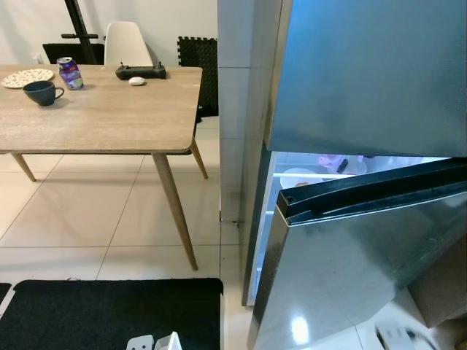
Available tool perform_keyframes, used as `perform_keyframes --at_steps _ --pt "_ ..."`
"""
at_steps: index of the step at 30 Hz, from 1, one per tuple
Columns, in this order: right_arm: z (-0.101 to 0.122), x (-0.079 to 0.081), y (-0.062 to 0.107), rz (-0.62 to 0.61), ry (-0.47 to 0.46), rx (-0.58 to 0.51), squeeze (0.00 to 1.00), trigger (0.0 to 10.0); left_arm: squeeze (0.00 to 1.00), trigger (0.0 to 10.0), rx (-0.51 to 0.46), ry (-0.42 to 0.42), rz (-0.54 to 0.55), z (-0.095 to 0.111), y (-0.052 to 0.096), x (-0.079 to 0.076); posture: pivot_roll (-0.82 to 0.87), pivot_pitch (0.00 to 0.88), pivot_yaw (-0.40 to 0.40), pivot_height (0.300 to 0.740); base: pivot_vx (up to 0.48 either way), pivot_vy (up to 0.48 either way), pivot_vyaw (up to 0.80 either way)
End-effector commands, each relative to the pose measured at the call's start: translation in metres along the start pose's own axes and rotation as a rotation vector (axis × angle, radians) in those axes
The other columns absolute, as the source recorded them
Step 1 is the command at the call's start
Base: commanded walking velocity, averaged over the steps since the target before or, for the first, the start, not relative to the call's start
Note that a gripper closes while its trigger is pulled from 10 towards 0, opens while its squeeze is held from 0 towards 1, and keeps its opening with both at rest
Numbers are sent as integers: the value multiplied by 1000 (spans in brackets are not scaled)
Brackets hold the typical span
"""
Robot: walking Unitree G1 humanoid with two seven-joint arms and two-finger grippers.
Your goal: Restocking fridge
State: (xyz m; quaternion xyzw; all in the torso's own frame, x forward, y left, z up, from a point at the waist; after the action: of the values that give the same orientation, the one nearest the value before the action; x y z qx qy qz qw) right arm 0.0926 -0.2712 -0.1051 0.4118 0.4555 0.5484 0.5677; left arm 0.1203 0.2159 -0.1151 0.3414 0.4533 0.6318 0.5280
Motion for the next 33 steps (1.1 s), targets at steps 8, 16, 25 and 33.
perform_keyframes --at_steps 8,16,25,33 --pt "-15 4 -2 -44 -23 18 0 10000 0 10000 4 -28 0 1 0 -1 -70 0 -25 740 0 0 0" --pt "-5 3 -3 -54 14 -9 0 10000 0 10000 -3 -40 -5 4 -1 -3 -69 0 -27 740 0 0 0" --pt "-3 7 -4 -51 51 -8 0 10000 0 10000 -5 -38 2 4 -1 -2 -65 0 -27 740 0 0 0" --pt "-6 9 -4 -47 55 0 0 10000 0 10000 3 -38 5 3 -1 -2 -70 0 -24 740 0 0 0"
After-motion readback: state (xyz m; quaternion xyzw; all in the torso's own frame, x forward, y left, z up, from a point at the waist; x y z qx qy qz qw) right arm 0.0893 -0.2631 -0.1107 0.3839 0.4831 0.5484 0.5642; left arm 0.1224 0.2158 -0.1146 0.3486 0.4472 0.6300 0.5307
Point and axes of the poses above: a point about 5 cm out from each wrist's last joint towards the gripper, its own y axis pointing back from the gripper into the wrist, its own z axis along the axis of the wrist's last joint, x = y × z, the point moved 1 cm from there along -y, pointing out of the wrist towards the gripper
